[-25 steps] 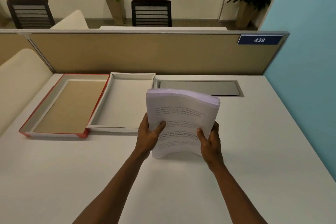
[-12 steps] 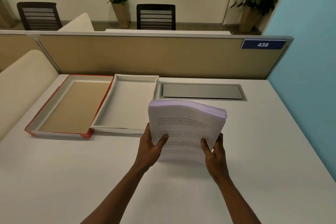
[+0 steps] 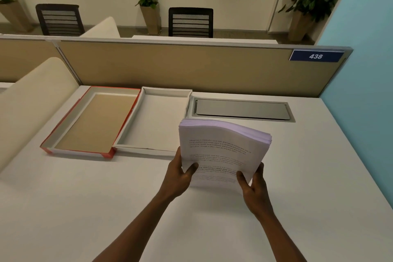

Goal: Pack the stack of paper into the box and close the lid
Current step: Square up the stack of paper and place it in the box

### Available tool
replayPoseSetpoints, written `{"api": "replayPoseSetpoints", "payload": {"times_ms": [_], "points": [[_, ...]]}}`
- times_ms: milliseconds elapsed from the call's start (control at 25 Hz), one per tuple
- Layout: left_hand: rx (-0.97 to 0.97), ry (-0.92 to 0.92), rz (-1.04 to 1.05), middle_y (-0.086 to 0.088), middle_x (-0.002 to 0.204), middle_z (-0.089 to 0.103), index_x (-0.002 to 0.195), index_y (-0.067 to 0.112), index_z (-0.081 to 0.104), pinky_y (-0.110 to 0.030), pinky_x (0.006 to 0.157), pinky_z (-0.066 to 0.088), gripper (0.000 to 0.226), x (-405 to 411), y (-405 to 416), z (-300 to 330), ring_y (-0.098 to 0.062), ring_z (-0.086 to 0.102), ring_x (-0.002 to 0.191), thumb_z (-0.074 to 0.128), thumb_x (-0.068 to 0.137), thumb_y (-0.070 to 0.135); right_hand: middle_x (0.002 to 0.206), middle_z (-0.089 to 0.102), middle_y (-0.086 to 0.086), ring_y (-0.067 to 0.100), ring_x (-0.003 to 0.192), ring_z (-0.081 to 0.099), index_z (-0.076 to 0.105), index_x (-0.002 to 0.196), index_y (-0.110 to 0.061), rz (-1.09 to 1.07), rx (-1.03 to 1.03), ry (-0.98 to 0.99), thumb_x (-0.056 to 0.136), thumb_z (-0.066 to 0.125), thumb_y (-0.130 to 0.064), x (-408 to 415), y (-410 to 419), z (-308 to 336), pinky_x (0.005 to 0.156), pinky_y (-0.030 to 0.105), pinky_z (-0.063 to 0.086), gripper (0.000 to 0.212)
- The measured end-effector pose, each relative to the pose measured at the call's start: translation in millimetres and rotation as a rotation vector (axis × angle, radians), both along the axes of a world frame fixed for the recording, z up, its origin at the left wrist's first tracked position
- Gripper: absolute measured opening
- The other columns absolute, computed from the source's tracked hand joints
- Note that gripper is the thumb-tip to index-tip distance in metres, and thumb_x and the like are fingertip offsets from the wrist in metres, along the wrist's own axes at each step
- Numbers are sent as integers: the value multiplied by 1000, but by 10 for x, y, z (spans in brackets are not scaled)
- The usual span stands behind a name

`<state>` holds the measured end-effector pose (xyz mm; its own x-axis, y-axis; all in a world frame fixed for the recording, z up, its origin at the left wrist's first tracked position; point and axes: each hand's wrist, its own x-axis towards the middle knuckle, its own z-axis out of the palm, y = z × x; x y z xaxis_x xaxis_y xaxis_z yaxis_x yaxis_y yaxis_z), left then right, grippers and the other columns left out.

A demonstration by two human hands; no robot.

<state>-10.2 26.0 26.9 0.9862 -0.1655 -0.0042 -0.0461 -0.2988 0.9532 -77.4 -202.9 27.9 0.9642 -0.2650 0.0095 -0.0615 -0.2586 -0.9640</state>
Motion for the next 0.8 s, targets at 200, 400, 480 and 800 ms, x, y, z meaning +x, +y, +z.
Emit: {"api": "replayPoseSetpoints", "payload": {"times_ms": [200, 400, 480, 800], "points": [[146, -64, -31, 16, 121, 66, 138, 17, 52, -26, 96, 57, 48, 46, 77, -5, -19, 65, 113, 60, 93, 1, 117, 62, 2, 15, 99, 62, 41, 121, -32, -43, -169, -37, 95, 59, -18, 35, -43, -106, 83, 18, 53, 35], [141, -49, -91, 2, 128, 67, 135, 18, 52, -40, 91, 62, 39, 170, 397, 155, -23, 68, 111, 60, 97, 14, 108, 66, 0, 8, 84, 68, 47, 116, -27, -22, -160, 21, 90, 58, -35, 190, 168, -21, 58, 8, 53, 29], [133, -2, -80, 6, 125, 66, 132, 24, 51, -42, 91, 62, 38, 278, 653, 255, -19, 68, 109, 62, 97, 17, 105, 68, -4, 1, 83, 68, 49, 113, -29, 3, -143, 50, 93, 62, -30, 344, 363, 39, 57, 9, 53, 24], [76, 231, -46, -6, 125, 71, 130, 15, 59, -47, 94, 60, 33, 1280, 1771, 714, -22, 72, 105, 63, 97, 15, 114, 71, -6, 16, 100, 69, 61, 115, -29, 96, 81, 237, 92, 67, -29, 1486, 1323, 369, 88, 40, 57, 24]]}}
